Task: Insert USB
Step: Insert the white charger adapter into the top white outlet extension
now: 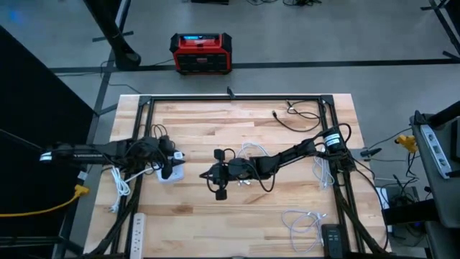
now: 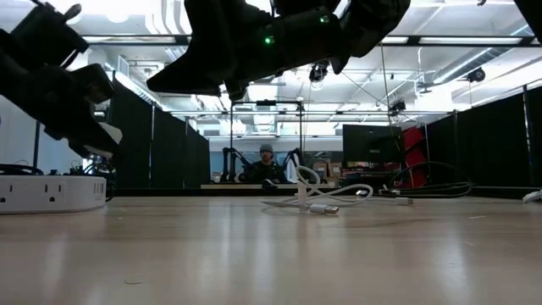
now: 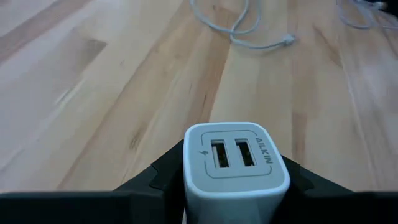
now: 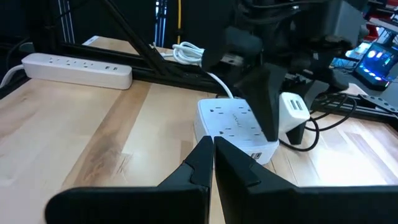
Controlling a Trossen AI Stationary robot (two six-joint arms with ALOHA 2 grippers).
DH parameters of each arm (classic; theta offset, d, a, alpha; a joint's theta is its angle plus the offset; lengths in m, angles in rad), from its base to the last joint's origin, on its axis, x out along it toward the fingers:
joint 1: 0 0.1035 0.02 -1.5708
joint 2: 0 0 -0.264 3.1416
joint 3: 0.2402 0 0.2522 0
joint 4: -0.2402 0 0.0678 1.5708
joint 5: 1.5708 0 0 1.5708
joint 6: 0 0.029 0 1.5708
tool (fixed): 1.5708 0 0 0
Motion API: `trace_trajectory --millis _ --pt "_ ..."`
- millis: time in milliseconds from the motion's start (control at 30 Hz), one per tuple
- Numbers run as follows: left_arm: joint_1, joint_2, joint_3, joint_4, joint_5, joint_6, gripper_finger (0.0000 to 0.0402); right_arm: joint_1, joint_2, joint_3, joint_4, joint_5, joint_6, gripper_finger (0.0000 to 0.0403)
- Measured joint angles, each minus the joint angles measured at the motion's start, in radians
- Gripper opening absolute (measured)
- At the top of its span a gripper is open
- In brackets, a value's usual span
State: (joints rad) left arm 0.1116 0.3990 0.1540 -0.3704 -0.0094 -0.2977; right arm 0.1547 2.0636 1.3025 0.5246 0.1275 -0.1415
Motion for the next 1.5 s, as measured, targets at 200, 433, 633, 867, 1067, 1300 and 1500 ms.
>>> trace_trajectory --millis 200,433,633,867,1067,1300,1500 --pt "-0.004 0.002 -0.006 -0.064 -0.065 -0.083 0.0138 0.000 0.000 0.000 0.004 0.000 -0.012 0.0000" --pt "-0.016 0.000 -0.027 -0.048 -0.079 -0.109 0.0138 0.000 0.000 0.000 0.003 -0.001 -0.017 0.0000" --pt "-0.048 0.002 -0.002 -0.083 -0.078 -0.108 0.0138 0.000 0.000 0.000 0.003 -0.001 -0.028 0.0000" --pt "-0.120 0.003 -0.003 -0.079 -0.171 -0.159 0.0138 0.000 0.000 0.000 0.003 0.000 -0.035 0.0000" --pt "-0.167 0.003 -0.015 -0.051 -0.236 -0.184 0.0138 0.000 0.000 0.000 0.003 -0.001 -0.040 0.0000" --pt "-0.202 0.009 -0.039 0.042 -0.236 -0.205 0.0138 -0.002 0.000 0.000 0.004 -0.001 -0.058 0.0000" --pt "-0.223 0.013 -0.039 0.249 -0.185 -0.206 0.0138 -0.031 -0.013 0.000 -0.003 0.000 -0.147 0.0000"
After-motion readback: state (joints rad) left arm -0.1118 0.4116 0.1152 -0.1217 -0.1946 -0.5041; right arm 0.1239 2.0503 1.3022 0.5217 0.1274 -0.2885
